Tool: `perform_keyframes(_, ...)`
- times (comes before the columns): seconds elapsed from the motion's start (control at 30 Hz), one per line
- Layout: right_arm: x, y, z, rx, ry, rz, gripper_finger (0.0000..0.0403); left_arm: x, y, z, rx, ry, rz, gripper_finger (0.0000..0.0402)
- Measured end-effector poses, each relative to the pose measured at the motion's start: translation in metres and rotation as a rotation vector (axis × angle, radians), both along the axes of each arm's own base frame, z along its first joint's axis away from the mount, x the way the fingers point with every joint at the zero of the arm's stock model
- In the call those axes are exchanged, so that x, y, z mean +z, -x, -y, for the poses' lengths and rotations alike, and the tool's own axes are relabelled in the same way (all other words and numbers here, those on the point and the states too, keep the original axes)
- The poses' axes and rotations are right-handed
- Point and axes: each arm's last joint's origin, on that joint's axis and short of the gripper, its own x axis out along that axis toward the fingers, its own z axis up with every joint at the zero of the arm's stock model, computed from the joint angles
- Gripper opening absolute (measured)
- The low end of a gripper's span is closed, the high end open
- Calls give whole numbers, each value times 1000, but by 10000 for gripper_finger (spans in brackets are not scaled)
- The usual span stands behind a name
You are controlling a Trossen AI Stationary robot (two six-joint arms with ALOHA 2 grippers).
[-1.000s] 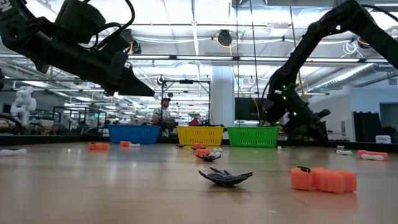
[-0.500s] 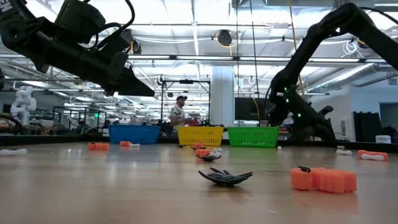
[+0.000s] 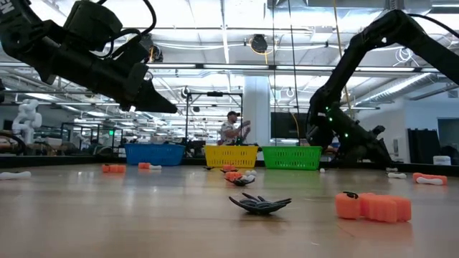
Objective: Sort Halloween decoration
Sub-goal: Put the white bone toy into the green bin
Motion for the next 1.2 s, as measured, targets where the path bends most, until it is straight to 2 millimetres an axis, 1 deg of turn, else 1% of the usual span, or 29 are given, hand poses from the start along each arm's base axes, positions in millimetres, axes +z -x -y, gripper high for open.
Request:
perform_keyframes(0.1, 6, -8, -7, -4, -63, 76, 0, 0, 0, 0, 0, 0, 0, 0)
perform_keyframes(0.2, 17, -13, -12, 36, -55, 103, 0, 0, 0, 0, 1, 0, -1, 0)
perform_keyframes(0.37, 49, -18, -21, 96, 12, 164, 2, 0, 0, 0, 0, 0, -4, 0)
perform_keyframes(0.43, 65, -22, -32, 151, 32, 197, 10, -1, 0, 0, 1, 2, -8, 0)
perform_keyframes(0.5, 78, -23, -47, 196, 56, 226, 25, -2, 1, 0, 1, 3, -17, 0)
perform_keyframes(0.63, 94, -20, -81, 229, 106, 384, 66, -2, 1, 0, 1, 3, -25, 0)
perform_keyframes(0.77, 100, -11, -116, 241, 192, 570, 104, -2, 1, 0, 1, 3, -25, 0)
perform_keyframes(0.87, 102, -3, -141, 240, 264, 682, 121, -2, 1, 0, 1, 3, -25, 0)
perform_keyframes(0.97, 100, 1, -165, 253, 318, 774, 124, -2, 1, 0, 2, 7, -22, 0)
perform_keyframes(1.03, 95, 0, -180, 285, 343, 835, 122, -2, 1, 0, 3, 8, -22, 0)
perform_keyframes(1.13, 86, -4, -199, 374, 345, 906, 118, -2, 1, 0, 3, 8, -22, 0)
perform_keyframes(1.2, 80, -10, -210, 470, 321, 941, 117, -2, 1, 0, 3, 8, -22, 0)
